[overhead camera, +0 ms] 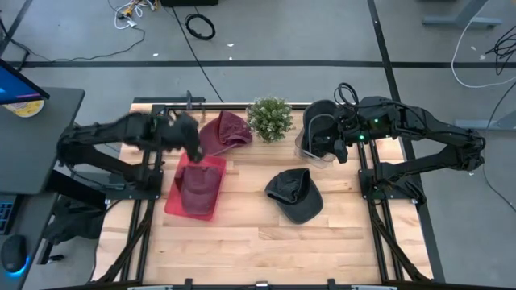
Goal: Pick & Place hat
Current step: Put the red cap into the red bin
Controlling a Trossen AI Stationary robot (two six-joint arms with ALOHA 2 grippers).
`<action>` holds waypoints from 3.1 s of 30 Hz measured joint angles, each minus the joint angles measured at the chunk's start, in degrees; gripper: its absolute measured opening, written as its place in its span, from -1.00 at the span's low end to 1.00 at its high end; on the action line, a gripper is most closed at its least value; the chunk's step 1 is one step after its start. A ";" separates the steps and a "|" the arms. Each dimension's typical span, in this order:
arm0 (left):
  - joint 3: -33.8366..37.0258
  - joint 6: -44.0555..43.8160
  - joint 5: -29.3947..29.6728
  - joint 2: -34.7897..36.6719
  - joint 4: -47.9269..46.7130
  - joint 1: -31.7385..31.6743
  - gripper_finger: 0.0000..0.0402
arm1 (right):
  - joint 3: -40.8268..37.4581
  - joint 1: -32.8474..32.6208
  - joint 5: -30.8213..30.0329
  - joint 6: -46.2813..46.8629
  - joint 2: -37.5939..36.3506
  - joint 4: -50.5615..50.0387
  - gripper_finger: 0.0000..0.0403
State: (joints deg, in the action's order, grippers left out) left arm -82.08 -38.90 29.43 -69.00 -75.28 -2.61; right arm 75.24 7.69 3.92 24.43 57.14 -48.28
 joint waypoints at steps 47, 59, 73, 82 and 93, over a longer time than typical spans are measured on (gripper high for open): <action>0.07 37.71 -30.49 -33.78 13.19 -42.73 0.24 | 0.00 0.01 -0.02 0.84 0.00 2.46 0.33; 0.08 36.25 -34.30 -33.78 11.31 -46.91 0.24 | 0.00 0.01 -0.04 1.20 0.00 2.43 0.33; 25.67 27.45 -34.16 -19.91 29.40 -47.29 0.09 | 0.00 0.01 -0.97 1.17 0.00 2.43 0.33; 41.51 16.62 -36.66 -9.95 47.12 -48.96 0.14 | 0.00 0.01 -1.55 2.08 0.02 3.15 0.33; 50.93 12.11 -35.59 -9.96 62.14 -48.98 0.16 | 0.00 0.01 -1.56 2.92 0.02 3.54 0.33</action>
State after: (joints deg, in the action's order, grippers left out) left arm -31.16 -26.79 -6.16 -78.96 -13.14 -51.59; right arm 75.24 7.70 2.36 27.35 57.17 -44.74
